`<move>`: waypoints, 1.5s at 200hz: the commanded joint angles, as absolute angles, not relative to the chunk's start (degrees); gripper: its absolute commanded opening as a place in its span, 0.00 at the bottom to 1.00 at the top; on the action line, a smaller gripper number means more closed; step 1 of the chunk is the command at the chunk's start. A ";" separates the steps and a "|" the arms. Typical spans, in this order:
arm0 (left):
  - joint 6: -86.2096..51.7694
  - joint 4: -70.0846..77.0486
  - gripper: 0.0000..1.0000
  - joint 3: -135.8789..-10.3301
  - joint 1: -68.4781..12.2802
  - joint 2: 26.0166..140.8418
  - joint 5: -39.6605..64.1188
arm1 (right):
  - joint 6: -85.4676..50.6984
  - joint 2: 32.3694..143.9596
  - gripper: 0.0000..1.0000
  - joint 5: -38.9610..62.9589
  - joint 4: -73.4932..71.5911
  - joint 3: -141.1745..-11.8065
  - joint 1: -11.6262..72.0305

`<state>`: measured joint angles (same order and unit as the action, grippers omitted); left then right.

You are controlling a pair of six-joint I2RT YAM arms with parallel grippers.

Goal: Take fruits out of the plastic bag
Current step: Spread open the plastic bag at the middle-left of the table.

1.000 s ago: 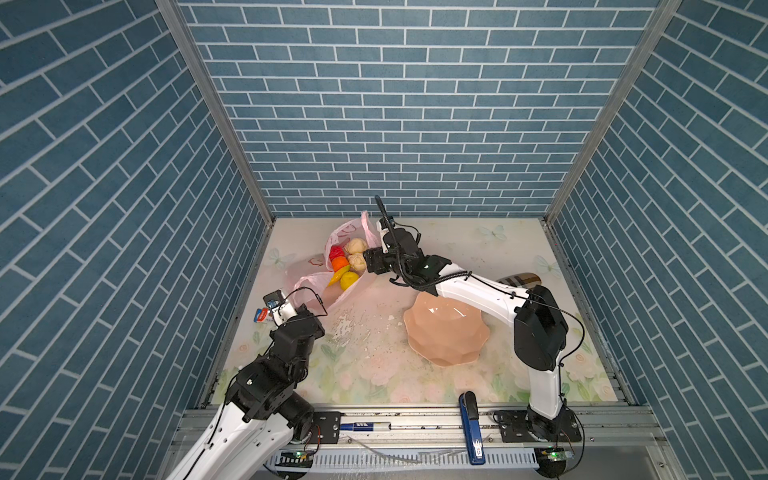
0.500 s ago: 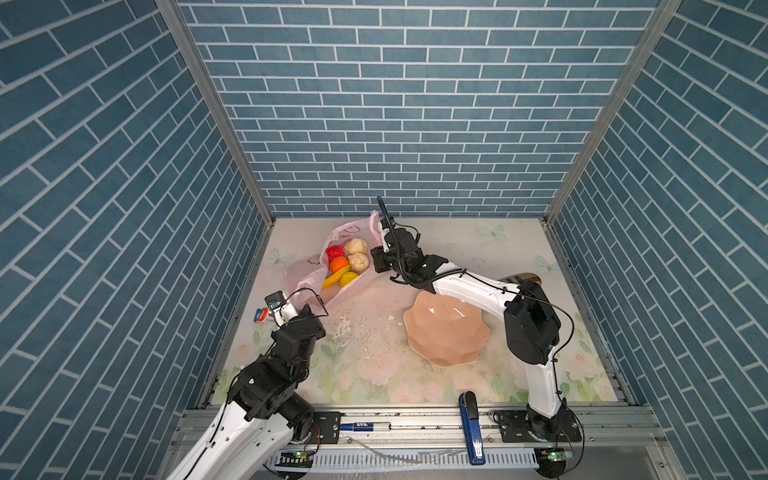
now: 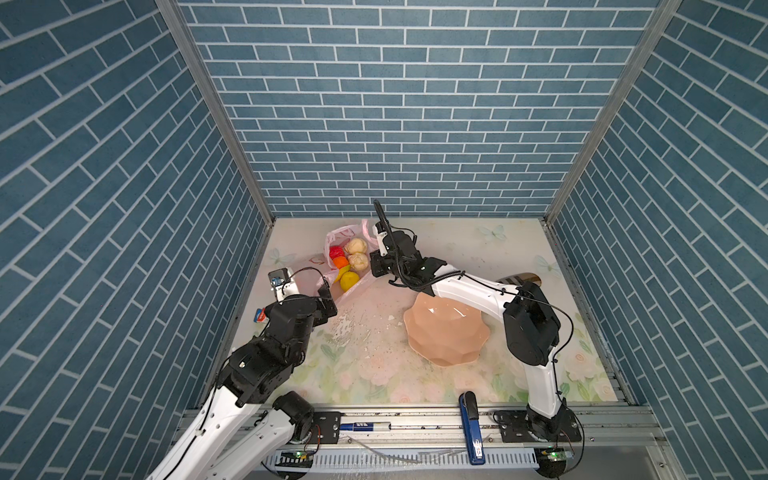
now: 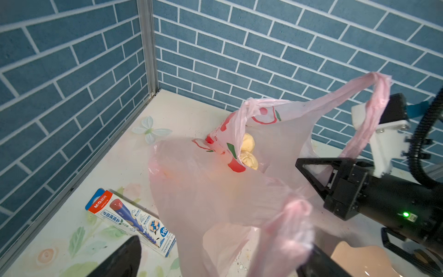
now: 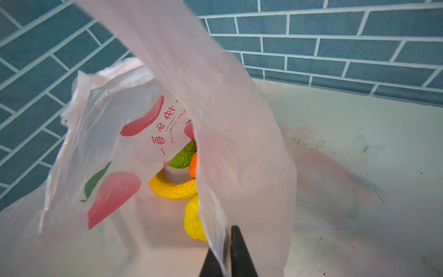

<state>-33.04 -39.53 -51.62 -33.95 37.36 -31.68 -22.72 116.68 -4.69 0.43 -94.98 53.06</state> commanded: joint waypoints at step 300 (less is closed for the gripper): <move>-15.27 -70.20 0.90 -82.80 -23.21 73.81 0.45 | -24.08 110.03 0.04 -1.93 -0.27 -90.85 53.61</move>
<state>-17.54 -69.41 -84.01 -23.51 75.31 -2.48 -22.72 111.00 -2.09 1.21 -91.72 53.52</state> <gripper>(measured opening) 0.901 0.045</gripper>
